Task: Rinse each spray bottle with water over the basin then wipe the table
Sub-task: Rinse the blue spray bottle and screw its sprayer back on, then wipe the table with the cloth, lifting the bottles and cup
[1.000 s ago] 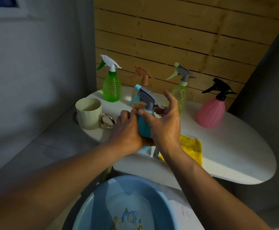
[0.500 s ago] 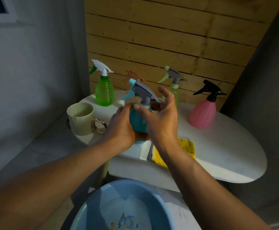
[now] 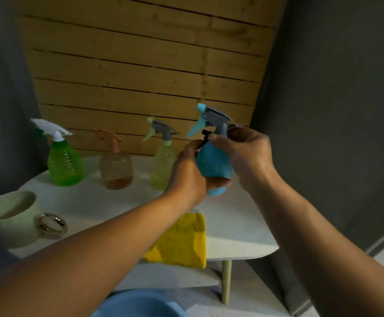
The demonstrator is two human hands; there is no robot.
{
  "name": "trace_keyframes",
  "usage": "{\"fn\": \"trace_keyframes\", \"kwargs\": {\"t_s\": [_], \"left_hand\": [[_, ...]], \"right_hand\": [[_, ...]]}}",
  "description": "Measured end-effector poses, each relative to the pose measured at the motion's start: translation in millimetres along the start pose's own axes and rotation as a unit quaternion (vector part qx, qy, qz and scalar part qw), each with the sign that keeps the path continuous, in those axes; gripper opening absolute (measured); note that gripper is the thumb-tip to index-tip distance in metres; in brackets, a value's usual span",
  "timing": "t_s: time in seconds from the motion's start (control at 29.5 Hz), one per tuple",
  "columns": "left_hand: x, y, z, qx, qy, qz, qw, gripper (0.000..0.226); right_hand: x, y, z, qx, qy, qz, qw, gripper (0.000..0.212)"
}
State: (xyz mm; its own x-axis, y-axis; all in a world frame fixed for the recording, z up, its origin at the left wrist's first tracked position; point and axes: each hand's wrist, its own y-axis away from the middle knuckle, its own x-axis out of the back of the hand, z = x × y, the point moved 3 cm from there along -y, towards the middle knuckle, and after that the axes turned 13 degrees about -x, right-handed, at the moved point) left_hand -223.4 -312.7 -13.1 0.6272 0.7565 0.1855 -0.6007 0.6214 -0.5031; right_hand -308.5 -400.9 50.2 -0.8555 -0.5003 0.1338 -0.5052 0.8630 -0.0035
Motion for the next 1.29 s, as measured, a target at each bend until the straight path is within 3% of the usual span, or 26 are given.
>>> {"fn": "trace_keyframes", "kwargs": {"t_s": [0.07,0.17,0.31,0.41,0.54,0.61,0.85,1.29], "left_hand": [[-16.8,-6.4,-8.1,0.037,0.09,-0.019,0.995,0.086],[-53.6,-23.6,-22.0,0.048,0.056,-0.074,0.995,0.088],[-81.9,-30.6,-33.9,0.091,0.02,-0.103,0.99,0.07],[-102.4,-30.2,-51.8,0.1,-0.011,-0.145,0.984,0.061],[-119.8,-26.8,-68.9,0.183,0.091,-0.145,0.968,0.045],[-128.3,-24.4,-78.7,0.2,0.113,-0.145,0.962,0.049],[-141.5,-26.8,-102.2,0.196,0.095,-0.164,0.962,0.069],[-158.8,-37.9,-104.8,0.191,0.059,-0.194,0.961,0.068]], "right_hand": [[17.8,-17.1,0.8,0.011,-0.001,0.006,1.0,0.019],[46.9,-52.4,11.1,0.017,0.011,0.043,0.999,0.017],[65.6,-88.0,33.4,0.027,0.01,0.061,0.998,0.031],[76.1,-109.1,49.9,0.038,0.019,0.071,0.997,0.023],[81.0,-130.4,75.1,0.027,0.02,0.076,0.997,0.011],[81.1,-137.8,88.3,0.026,0.017,0.082,0.996,0.014],[83.3,-154.5,120.0,0.03,0.022,0.097,0.995,0.021],[92.0,-174.4,129.8,0.064,0.039,0.092,0.993,0.016]]}}
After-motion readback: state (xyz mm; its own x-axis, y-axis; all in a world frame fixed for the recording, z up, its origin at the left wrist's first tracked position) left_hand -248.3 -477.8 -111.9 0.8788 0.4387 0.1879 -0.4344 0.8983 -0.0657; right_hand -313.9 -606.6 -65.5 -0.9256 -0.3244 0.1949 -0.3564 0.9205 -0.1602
